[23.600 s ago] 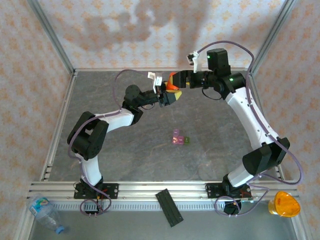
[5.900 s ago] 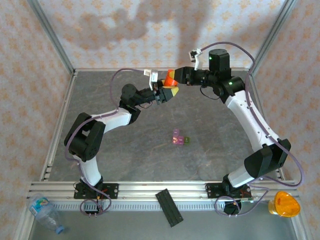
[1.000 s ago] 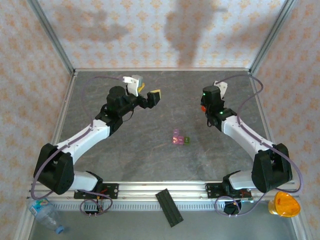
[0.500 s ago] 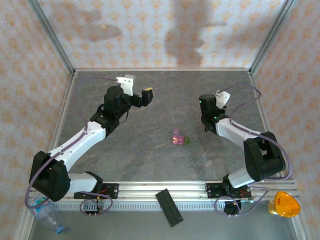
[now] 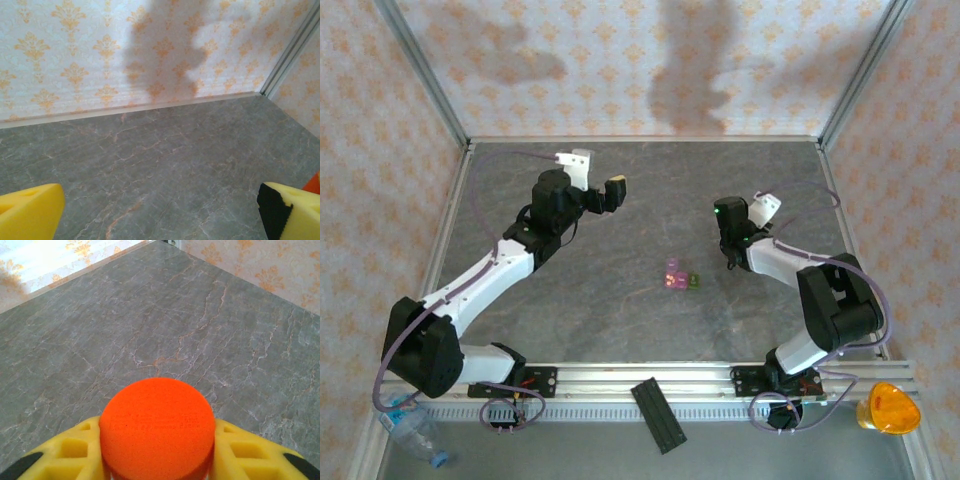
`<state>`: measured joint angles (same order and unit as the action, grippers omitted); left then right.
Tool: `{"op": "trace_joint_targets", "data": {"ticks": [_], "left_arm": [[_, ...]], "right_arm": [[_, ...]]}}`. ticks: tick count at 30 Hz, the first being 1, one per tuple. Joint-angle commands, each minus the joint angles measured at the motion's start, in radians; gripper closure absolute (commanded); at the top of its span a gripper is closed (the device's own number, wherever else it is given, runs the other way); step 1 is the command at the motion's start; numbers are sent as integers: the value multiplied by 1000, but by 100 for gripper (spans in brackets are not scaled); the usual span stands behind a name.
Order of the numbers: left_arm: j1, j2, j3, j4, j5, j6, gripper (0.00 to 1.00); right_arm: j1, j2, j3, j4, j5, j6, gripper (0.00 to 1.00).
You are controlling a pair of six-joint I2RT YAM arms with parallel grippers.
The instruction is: Sort the pills into containers
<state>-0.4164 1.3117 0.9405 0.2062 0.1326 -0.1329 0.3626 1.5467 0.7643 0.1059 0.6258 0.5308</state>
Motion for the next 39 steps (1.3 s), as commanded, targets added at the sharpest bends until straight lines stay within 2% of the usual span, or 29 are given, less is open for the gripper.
{"op": "trace_joint_targets", "data": {"ticks": [1, 5, 11, 19, 26, 30, 34, 39], "left_arm": [[5, -25, -35, 94, -51, -11, 0], [7, -14, -6, 38, -40, -42, 0], [6, -7, -1, 24, 15, -18, 0], [4, 10, 49, -99, 84, 40, 0], [3, 78, 112, -205, 143, 57, 0], [-5, 127, 146, -240, 157, 49, 0], [-20, 177, 181, -270, 169, 46, 0], [-50, 240, 227, -320, 134, 44, 3]], "right_arm": [[-6, 6, -20, -10, 40, 54, 49], [-6, -11, -28, -14, 17, 58, 34], [-6, -74, -6, -18, -85, 16, 25], [-6, -259, 139, -206, -302, -55, 23], [-5, -319, 309, -530, -686, -181, 24], [-4, -356, 307, -650, -878, -233, 25], [4, -411, 241, -736, -966, -272, 26], [21, -418, 123, -777, -984, -295, 26]]}}
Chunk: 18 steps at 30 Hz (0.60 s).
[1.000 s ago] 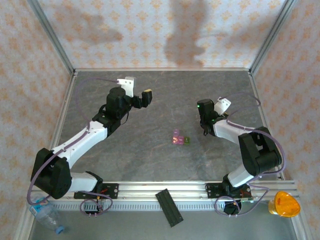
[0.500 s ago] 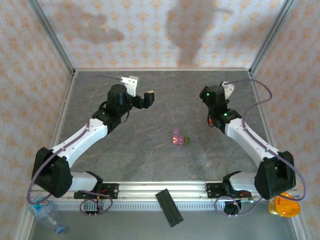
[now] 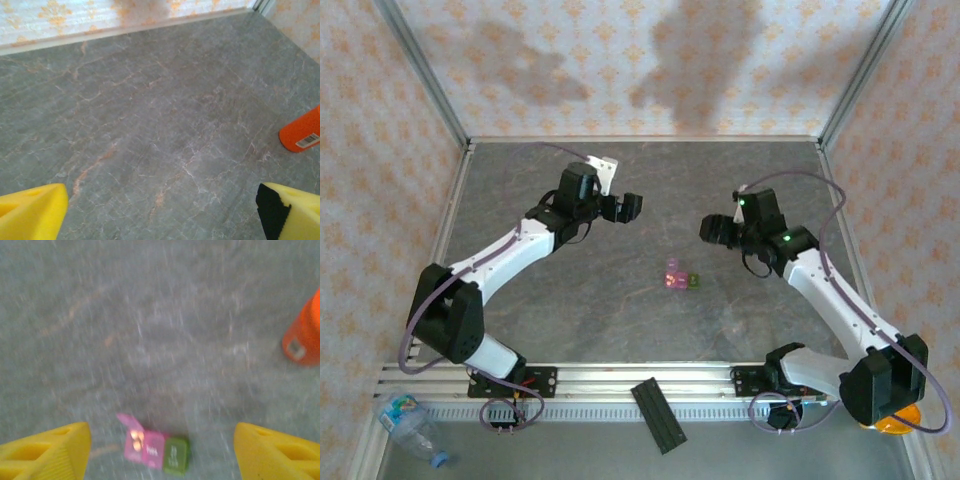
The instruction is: Sort the pills into containers
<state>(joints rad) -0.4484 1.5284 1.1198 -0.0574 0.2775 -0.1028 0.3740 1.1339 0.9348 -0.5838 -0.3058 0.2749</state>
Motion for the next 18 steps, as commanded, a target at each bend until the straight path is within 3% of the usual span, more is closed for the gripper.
{"op": "trace_joint_targets", "data": {"ticks": [1, 8, 12, 13, 18], "left_arm": [[-25, 39, 61, -71, -20, 15, 5], [-70, 165, 177, -207, -15, 28, 48], [-98, 252, 262, -303, -4, 32, 94], [-104, 272, 283, -327, -4, 34, 100], [-133, 352, 359, -414, 9, 38, 100]], "right_arm": [[11, 3, -72, -82, -47, -34, 26], [32, 90, -175, 15, -59, 22, 28], [46, 135, -188, 50, -45, 40, 29], [49, 144, -189, 57, -44, 42, 29], [61, 183, -191, 89, -38, 54, 29]]}}
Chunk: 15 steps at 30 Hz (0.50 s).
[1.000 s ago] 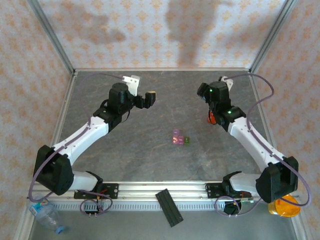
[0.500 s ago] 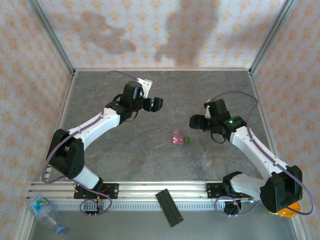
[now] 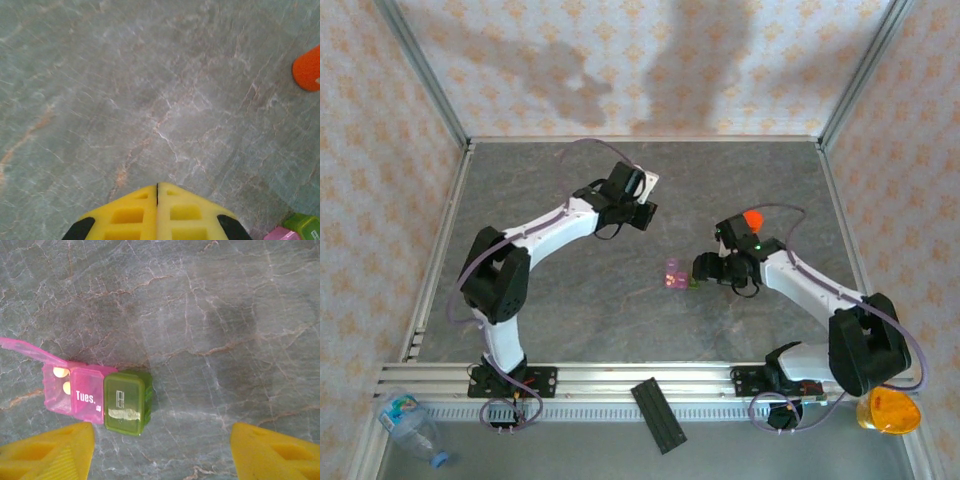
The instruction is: Sort the pills into containers
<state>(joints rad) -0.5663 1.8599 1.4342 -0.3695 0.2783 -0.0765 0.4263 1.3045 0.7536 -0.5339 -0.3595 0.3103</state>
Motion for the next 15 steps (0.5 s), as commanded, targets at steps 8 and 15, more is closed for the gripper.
{"op": "trace_joint_targets", "data": {"ticks": [8, 15], "left_arm": [[-50, 80, 60, -109, 50, -17, 100], [-61, 101, 64, -90, 95, -48, 100]], "right_arm": [[23, 75, -8, 56, 28, 23, 30], [29, 106, -16, 70, 45, 22, 30]]}}
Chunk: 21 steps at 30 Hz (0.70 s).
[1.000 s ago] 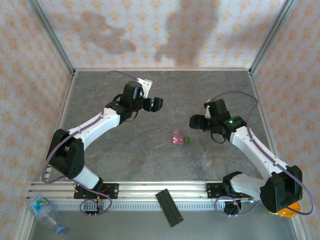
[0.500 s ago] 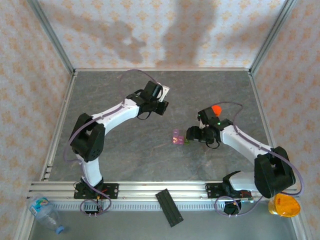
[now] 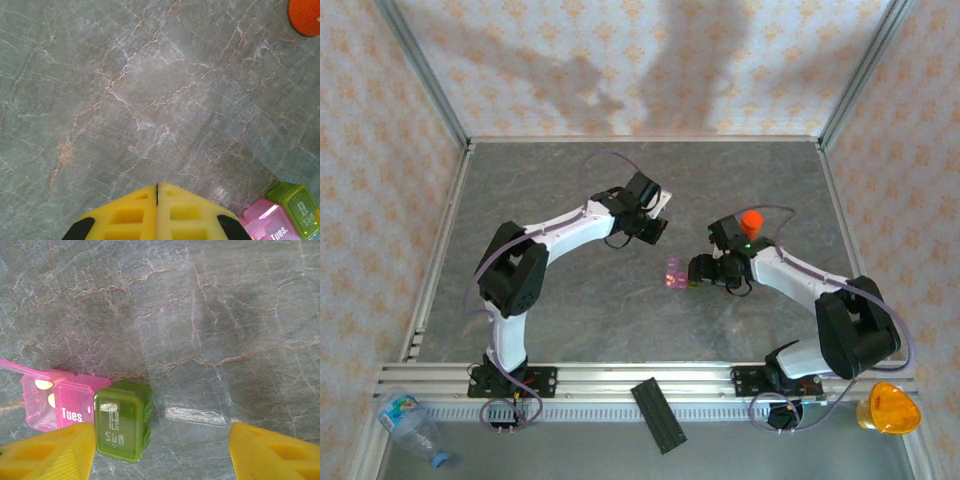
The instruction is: Sort the pills into containers
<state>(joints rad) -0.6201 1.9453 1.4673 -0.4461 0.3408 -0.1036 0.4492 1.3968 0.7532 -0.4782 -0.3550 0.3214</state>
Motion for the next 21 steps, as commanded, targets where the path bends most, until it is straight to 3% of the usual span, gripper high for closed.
{"op": "trace_joint_targets", "data": {"ticks": [1, 21], "left_arm": [[-9, 20, 34, -11, 35, -25, 100], [-53, 79, 52, -19, 88, -38, 100]], "right_arm": [[7, 16, -15, 17, 44, 11, 30], [9, 51, -29, 29, 63, 18, 32]]}}
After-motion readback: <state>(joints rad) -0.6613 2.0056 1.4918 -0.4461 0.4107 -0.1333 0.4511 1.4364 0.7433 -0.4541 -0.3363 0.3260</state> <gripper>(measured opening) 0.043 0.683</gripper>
